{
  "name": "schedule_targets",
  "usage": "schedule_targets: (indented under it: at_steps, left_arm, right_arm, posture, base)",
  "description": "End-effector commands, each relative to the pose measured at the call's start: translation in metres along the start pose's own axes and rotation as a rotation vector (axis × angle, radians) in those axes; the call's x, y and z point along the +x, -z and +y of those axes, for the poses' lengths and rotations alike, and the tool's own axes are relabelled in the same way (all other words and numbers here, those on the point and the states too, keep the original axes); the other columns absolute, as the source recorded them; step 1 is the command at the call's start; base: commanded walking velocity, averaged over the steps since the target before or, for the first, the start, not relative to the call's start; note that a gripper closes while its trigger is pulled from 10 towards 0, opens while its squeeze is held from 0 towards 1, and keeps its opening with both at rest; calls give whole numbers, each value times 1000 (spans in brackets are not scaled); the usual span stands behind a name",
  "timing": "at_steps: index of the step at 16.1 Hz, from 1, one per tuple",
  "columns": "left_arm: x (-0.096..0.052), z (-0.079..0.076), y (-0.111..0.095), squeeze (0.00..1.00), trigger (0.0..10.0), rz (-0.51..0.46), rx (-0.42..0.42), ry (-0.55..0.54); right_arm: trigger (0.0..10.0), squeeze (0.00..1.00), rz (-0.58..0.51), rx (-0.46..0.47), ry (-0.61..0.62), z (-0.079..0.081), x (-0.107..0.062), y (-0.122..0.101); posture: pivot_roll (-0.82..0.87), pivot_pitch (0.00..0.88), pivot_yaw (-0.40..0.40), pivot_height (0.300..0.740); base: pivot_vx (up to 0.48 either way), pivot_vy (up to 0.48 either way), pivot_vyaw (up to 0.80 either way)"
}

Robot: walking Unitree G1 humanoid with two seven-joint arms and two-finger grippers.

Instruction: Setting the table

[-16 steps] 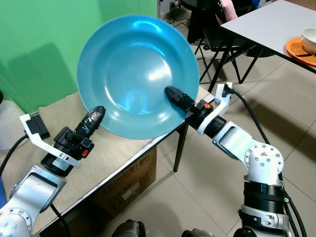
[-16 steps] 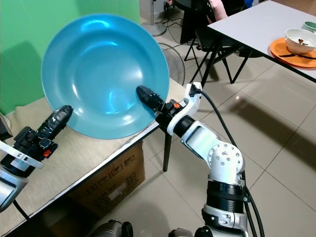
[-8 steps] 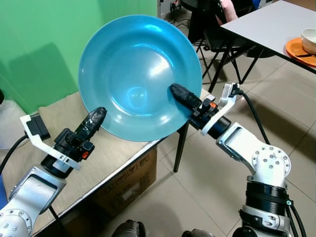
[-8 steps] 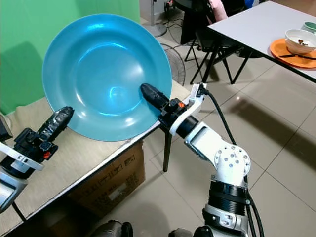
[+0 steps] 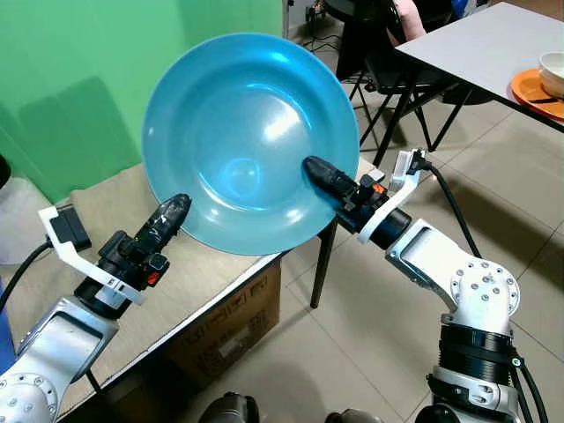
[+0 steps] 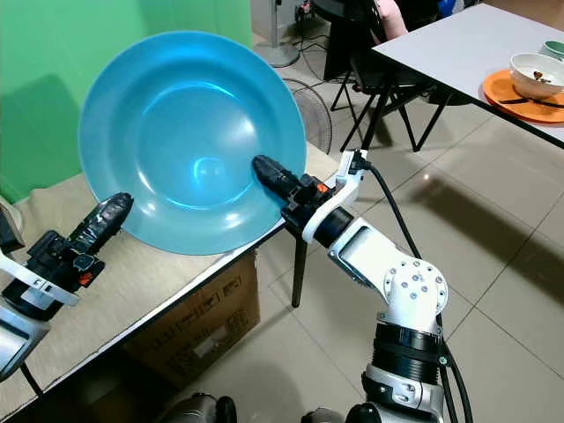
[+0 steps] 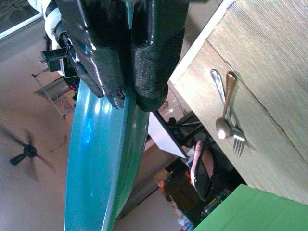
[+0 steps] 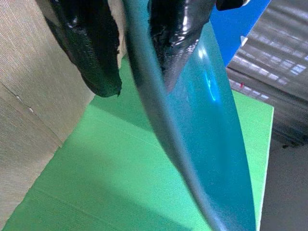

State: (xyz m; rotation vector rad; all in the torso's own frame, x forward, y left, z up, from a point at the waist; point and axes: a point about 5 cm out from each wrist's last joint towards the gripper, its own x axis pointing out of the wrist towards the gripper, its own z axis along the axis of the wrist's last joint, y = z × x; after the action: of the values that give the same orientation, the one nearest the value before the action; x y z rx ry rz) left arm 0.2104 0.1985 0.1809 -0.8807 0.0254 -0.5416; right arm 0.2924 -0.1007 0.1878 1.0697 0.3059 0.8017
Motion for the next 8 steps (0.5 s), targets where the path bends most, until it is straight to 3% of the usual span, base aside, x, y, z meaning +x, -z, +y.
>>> schedule_targets:
  at_steps: [1,2,3,4,5,6,8]
  left_arm:
    - [5,-1,-2,0,1529,9,25,3]
    - [7,0,-2,0,3686,9,18,8]
    - [8,-1,-3,0,3412,7,15,9]
    - [11,2,-3,0,10000,18,26,-22]
    - [13,3,-4,0,10000,14,18,-25]
    - [14,4,-4,1000,10000,8,16,-23]
    - [16,6,-7,1000,10000,-7,23,-33]
  right_arm:
    - [0,0,-7,-10,3,2,-2,-1]
    - [0,0,-14,-14,13,1,-2,-2]
    - [0,0,-19,-16,17,0,-2,-3]
    - [0,0,-28,-17,24,0,-2,-5]
    - [0,0,-37,-18,29,0,-2,-6]
    - [0,0,-43,-17,32,0,-2,-7]
    - [0,0,-66,-10,38,-1,-2,-10]
  posture:
    - [-29,45,55,740]
    - [-31,43,61,740]
    - [-31,43,61,740]
    - [-33,37,64,740]
    - [-33,36,65,740]
    - [-33,34,66,740]
    - [-33,30,70,740]
  base:
    - [0,0,0]
    - [0,0,0]
    - [0,0,0]
    - [0,0,0]
    - [0,0,0]
    - [0,0,0]
    - [0,0,0]
